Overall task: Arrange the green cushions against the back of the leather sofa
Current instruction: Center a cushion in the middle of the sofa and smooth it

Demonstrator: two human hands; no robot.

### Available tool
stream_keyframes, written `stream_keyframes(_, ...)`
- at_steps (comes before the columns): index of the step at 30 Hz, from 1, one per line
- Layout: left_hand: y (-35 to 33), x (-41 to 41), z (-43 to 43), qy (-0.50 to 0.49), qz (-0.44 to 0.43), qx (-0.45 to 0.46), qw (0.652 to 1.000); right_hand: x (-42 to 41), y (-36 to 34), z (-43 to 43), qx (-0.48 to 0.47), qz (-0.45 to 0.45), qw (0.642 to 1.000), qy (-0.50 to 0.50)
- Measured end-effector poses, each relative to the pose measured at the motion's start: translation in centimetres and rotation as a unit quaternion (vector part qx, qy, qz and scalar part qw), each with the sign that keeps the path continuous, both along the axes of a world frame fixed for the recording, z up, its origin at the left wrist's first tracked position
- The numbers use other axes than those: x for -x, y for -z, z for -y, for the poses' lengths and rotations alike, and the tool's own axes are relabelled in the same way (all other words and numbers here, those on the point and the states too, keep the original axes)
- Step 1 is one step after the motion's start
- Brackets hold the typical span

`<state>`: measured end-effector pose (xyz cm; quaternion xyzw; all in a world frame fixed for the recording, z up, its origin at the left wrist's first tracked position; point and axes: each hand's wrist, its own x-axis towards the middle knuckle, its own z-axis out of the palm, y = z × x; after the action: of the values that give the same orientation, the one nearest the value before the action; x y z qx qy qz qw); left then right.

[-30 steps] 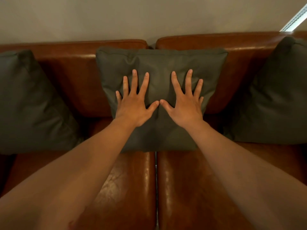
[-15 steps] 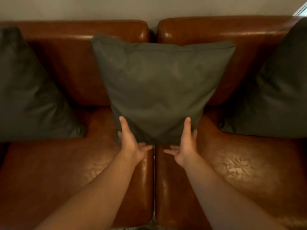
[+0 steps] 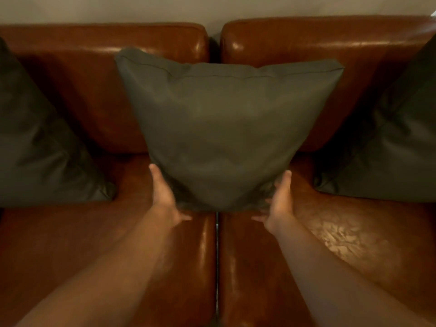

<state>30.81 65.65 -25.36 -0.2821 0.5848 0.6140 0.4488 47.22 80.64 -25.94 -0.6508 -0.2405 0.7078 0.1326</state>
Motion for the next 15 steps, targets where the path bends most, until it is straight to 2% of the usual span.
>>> stream_keyframes(1, 0.0, 1.0, 0.3, 0.000, -0.007, -0.005, 1.000, -0.1, -0.2, -0.9, -0.036, 0.032, 0.999, -0.009)
stream_keyframes(3, -0.9, 2.7, 0.2, -0.003, -0.031, 0.002, 1.000, 0.6, -0.8, -2.6, -0.087, 0.036, 0.995, -0.039)
stream_keyframes(6, -3.1, 3.5, -1.4, 0.023, -0.062, 0.018, 0.998, 2.0, -1.2, -3.6, -0.066, 0.011, 0.996, -0.060)
stream_keyframes(8, -3.5, 2.7, -1.8, 0.029, -0.072, -0.009, 0.997, 1.8, -1.6, -3.2, -0.068, -0.009, 0.995, -0.072)
stream_keyframes(12, -2.8, 1.0, -1.5, -0.001, -0.140, -0.008, 0.990, 1.5, -1.0, -1.5, -0.142, -0.023, 0.984, -0.105)
stream_keyframes(15, -3.2, 0.4, -1.6, -0.020, -0.148, -0.014, 0.989, 2.1, -1.2, -2.3, -0.193, -0.031, 0.975, -0.109)
